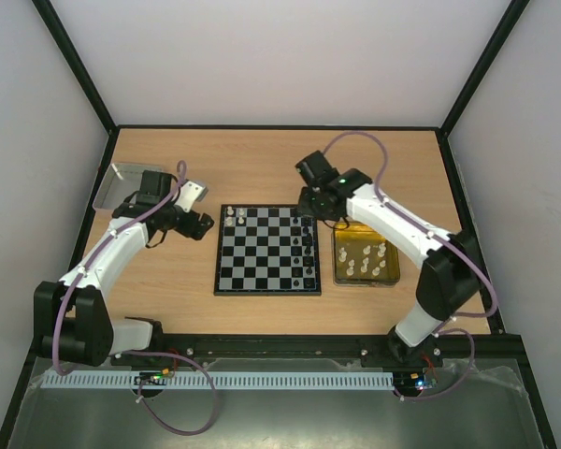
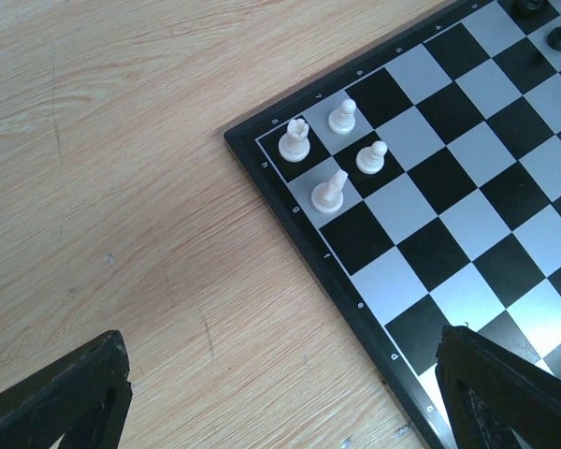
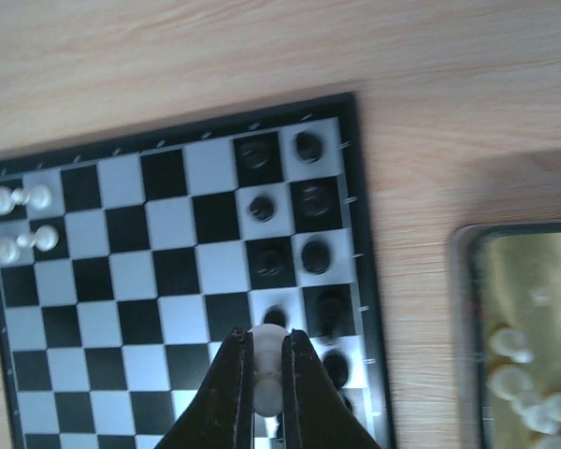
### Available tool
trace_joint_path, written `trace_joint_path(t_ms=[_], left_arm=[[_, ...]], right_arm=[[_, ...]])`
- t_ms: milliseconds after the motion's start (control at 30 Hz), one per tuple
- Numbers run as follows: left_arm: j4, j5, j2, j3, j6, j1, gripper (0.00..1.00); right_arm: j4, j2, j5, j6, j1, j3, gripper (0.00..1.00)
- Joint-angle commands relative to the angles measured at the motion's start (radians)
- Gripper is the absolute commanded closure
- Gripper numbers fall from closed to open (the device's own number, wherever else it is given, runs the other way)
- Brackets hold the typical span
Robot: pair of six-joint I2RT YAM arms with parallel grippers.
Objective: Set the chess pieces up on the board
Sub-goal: Place the chess piece on the chessboard.
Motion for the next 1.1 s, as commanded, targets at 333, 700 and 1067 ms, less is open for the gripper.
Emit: trace_joint_path(t_ms=[333,700,1067], left_arm=[[0.057,-0.095,-0.026,-0.023,-0.04,0.035,0.0],[0.071,-0.115,-0.03,-0.029,-0.049,0.047,0.0],[0.086,-0.128,-0.03,-0.037,-0.052,0.056,0.0]], right_arm=[[0.035,0.265,-0.028,0.083,0.222,0.171,0.98],[0.055,0.479,-0.075,0.079,0.27,0.381,0.98],[0.015,0.611,-0.066,0.07,0.282,0.51,0.98]])
